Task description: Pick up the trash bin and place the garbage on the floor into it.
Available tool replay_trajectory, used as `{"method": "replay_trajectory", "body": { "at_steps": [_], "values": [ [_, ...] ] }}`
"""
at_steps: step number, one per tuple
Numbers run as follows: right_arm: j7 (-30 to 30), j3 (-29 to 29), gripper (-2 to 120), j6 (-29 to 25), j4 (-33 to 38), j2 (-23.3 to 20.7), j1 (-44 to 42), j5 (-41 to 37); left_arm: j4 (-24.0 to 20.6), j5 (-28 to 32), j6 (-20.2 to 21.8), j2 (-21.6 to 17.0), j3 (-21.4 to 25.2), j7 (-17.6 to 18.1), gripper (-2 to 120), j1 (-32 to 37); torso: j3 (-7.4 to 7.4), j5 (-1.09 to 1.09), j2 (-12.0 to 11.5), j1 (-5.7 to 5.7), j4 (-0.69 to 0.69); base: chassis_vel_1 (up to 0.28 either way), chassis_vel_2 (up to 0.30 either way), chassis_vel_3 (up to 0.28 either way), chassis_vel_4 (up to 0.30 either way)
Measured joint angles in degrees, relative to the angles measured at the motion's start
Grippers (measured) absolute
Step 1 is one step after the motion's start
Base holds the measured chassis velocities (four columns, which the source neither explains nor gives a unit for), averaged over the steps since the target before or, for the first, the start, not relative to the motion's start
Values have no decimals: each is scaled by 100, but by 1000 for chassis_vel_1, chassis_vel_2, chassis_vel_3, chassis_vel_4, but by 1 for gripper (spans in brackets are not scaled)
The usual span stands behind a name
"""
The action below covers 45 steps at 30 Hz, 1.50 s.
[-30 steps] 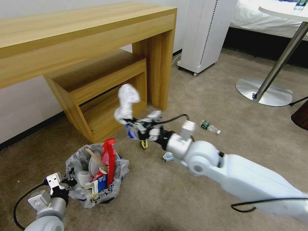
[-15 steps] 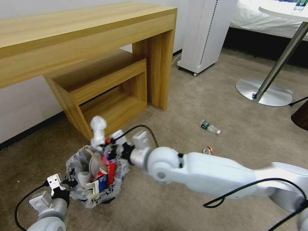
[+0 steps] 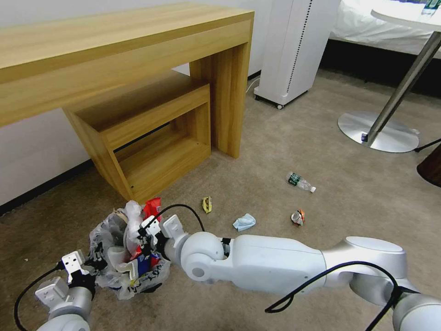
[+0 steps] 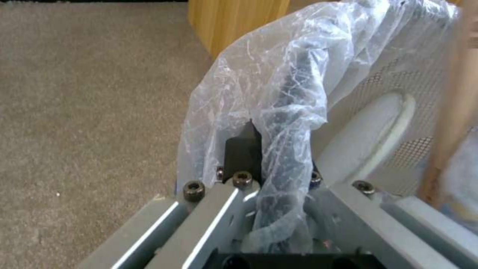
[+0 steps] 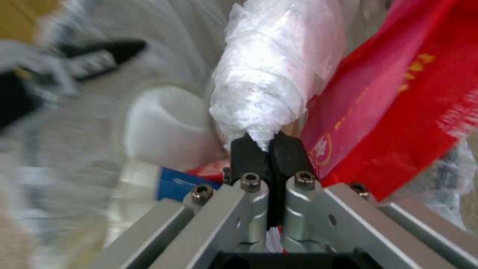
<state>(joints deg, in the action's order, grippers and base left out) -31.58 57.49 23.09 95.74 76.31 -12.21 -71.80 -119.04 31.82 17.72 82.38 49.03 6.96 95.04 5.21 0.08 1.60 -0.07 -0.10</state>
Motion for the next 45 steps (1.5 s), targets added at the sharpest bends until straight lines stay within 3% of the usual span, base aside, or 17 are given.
{"method": "replay_trajectory", "body": {
  "at_steps": [17,25,40,43,45],
  "values": [
    [-194,222,0,534,-856,675,7,6,31,-32,-18,53,-37,-14,1,-25,0,-1,0,0,0,0,0,0,0],
    [-129,277,0,497,-1425,1106,11,135,32,-63,-42,85,-63,-37,1,14,0,0,0,0,1,0,0,0,0],
    [-147,301,0,498,-1389,1162,-91,114,9,-73,-42,91,-75,-52,1,28,0,-1,0,0,1,0,0,0,0],
    [-117,284,7,424,-1329,1134,-84,139,9,-74,-46,92,-72,-60,1,29,0,-1,0,0,1,0,0,0,0],
    [-37,244,19,304,-1192,1040,-48,218,9,-73,-47,91,-67,-61,1,29,0,-1,0,0,0,0,0,0,0]
  ]
}}
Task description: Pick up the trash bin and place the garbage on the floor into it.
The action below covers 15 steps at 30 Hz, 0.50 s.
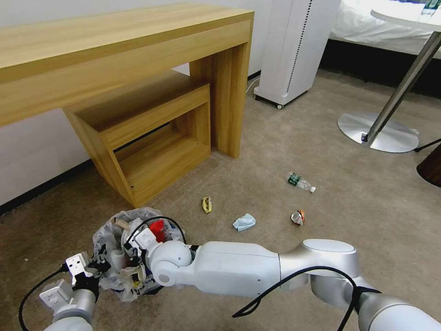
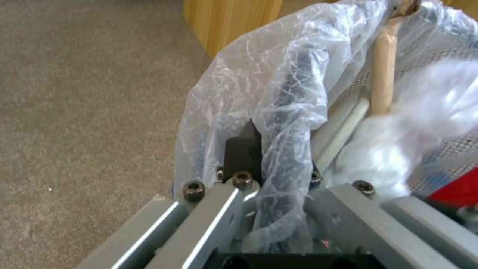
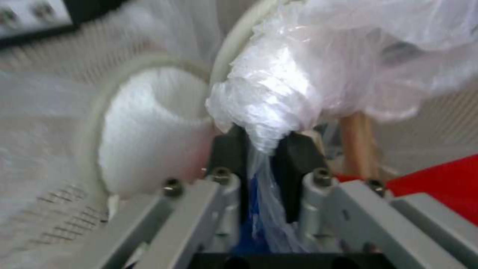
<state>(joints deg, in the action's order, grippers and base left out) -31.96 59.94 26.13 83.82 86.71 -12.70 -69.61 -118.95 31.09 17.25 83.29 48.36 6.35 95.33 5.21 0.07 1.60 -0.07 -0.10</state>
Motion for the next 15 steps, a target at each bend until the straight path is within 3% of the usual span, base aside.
{"method": "replay_trajectory", "body": {
  "at_steps": [2,5,15],
  "values": [
    [18,-12,22,-22,47,-28,5,10,0,1,0,0,0,0,1,-1,0,0,0,0,0,0,0,0,0],
    [233,-52,38,-208,382,-226,53,100,17,2,0,1,-3,-2,1,-24,0,-1,0,0,0,0,0,0,0],
    [781,50,72,-634,776,-555,76,576,42,-1,6,8,-20,11,1,-72,0,-1,0,0,0,0,0,0,0]
  ]
}}
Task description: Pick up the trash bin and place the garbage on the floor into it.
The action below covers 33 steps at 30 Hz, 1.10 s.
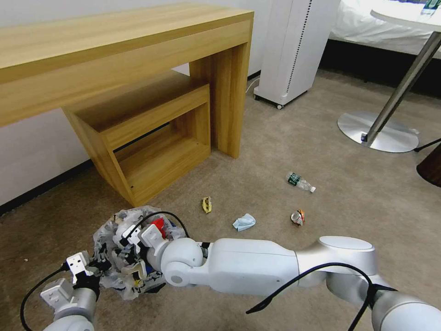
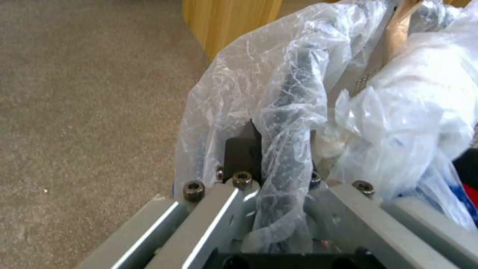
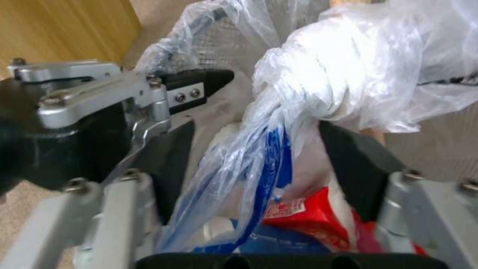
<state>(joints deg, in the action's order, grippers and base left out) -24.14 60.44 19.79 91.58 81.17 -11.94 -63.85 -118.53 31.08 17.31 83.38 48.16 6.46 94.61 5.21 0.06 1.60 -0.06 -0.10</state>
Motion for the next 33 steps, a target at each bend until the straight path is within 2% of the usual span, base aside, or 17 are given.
{"method": "replay_trajectory", "body": {
  "at_steps": [6,9,22,26,28,29,30,31,33],
  "values": [
    [-72,65,96,106,54,-69,-17,111,16,-17,0,19,-4,0,1,0,0,0,0,0,0,0,0,0,0],
    [-106,101,100,102,116,-94,-8,93,33,-23,1,27,-8,-1,1,-16,0,0,0,0,0,0,0,0,0],
    [241,84,100,-364,612,-485,-2,333,166,-27,16,5,0,19,1,-110,0,1,0,0,0,0,0,0,0],
    [439,-79,100,-719,675,-572,-58,504,197,-27,20,15,-36,13,1,-126,0,1,0,0,0,0,0,0,0],
    [569,-282,100,-937,678,-601,-127,620,203,-34,20,18,-42,13,1,-126,0,0,0,0,0,0,0,0,0],
    [788,-985,100,-1370,733,-703,-361,814,203,-32,31,2,-43,13,1,-128,0,-1,0,0,1,0,0,0,0],
    [894,-1312,100,-1514,760,-774,-454,890,197,-27,38,-17,-38,14,1,-126,0,0,0,0,1,0,0,0,0],
    [894,-1312,100,-1514,760,-774,-454,890,197,-27,38,-17,-38,14,1,-126,0,0,0,0,1,0,0,0,0],
    [1065,-1962,100,-1713,852,-929,-664,958,177,-3,43,-57,-21,17,1,-119,0,-1,0,0,0,0,0,0,0]
  ]
}}
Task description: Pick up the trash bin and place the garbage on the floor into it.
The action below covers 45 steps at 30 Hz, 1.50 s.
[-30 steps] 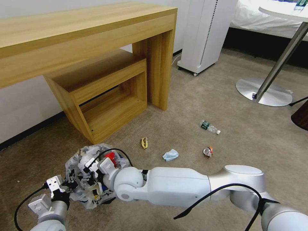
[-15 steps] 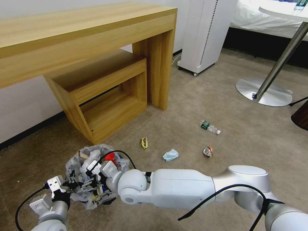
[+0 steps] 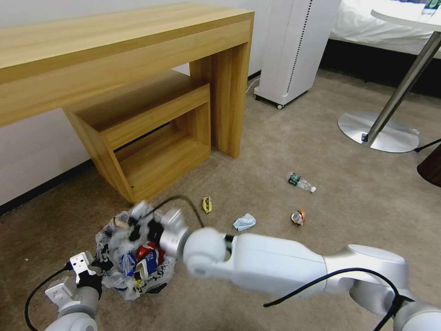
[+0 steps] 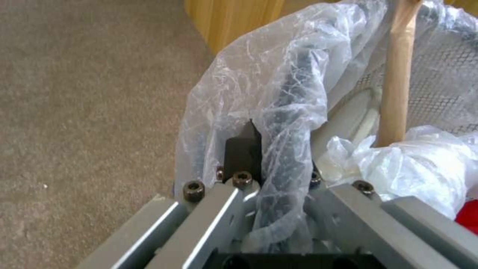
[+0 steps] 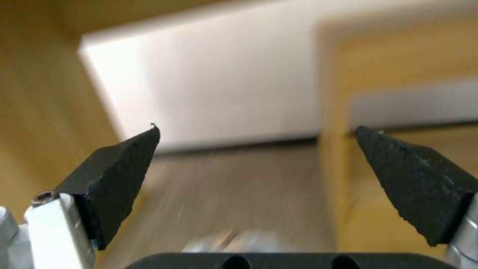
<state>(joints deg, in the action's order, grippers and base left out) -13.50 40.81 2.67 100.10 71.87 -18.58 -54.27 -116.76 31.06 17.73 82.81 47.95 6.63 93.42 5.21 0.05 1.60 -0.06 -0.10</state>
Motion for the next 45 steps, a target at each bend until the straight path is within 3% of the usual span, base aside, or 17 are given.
{"method": "replay_trajectory", "body": {
  "at_steps": [1,2,4,5,7,8,11,12,15,16,19,20,23,31,36,38,45],
  "values": [
    [63,-363,100,-94,81,-84,-115,5,-8,21,0,-19,10,2,1,2,0,0,0,0,0,0,0,0,0],
    [63,-363,100,-94,81,-84,-115,5,-8,21,0,-19,10,2,1,2,0,0,0,0,0,0,0,0,0],
    [174,-1128,100,-220,278,-307,-404,2,-20,58,3,-68,32,9,1,11,0,0,0,0,1,0,0,0,0],
    [174,-1128,100,-220,278,-307,-404,2,-20,58,3,-68,32,9,1,11,0,0,0,0,1,0,0,0,0],
    [278,-1983,100,-241,511,-624,-735,-22,-60,95,22,-121,47,20,1,28,0,0,0,0,0,0,0,0,0],
    [278,-1983,100,-241,511,-624,-735,-22,-60,95,22,-121,47,20,1,28,0,0,0,0,0,0,0,0,0],
    [350,-3064,100,-234,757,-879,-1131,20,-99,137,44,-163,49,31,1,30,0,0,0,0,-2,0,0,0,0],
    [350,-3064,100,-234,757,-879,-1131,20,-99,137,44,-163,49,31,1,30,0,0,0,0,-2,0,0,0,0],
    [459,-4292,100,-195,1039,-1029,-1641,69,-107,161,52,-222,45,34,1,27,0,1,0,0,1,0,0,0,0],
    [459,-4292,100,-195,1039,-1029,-1641,69,-107,161,52,-222,45,34,1,27,0,1,0,0,1,0,0,0,0],
    [645,-5298,100,-177,1501,-1207,-2434,98,-72,217,53,-334,34,24,1,-9,-1,0,0,0,-1,0,0,0,0],
    [645,-5298,100,-177,1501,-1207,-2434,98,-72,217,53,-334,34,24,1,-9,-1,0,0,0,-1,0,0,0,0],
    [889,-6122,100,-250,1880,-1327,-3354,136,11,282,54,-504,31,1,1,-48,-1,0,0,0,1,0,0,0,0],
    [1083,-7137,100,-484,2328,-1085,-4691,551,113,360,45,-737,-12,-73,1,-108,-1,1,0,1,0,0,0,0,0],
    [1077,-7328,100,-577,2302,-794,-5076,998,115,358,42,-756,-45,-95,1,-108,-1,2,0,0,0,0,0,0,0],
    [997,-7400,100,-652,2200,-570,-5455,1513,95,354,40,-776,-75,-115,1,-98,-1,2,0,1,0,0,0,0,0],
    [688,-7431,100,-830,1860,-412,-6025,2327,45,286,-6,-791,-113,-190,1,-35,-1,2,0,1,0,0,0,0,0]
  ]
}}
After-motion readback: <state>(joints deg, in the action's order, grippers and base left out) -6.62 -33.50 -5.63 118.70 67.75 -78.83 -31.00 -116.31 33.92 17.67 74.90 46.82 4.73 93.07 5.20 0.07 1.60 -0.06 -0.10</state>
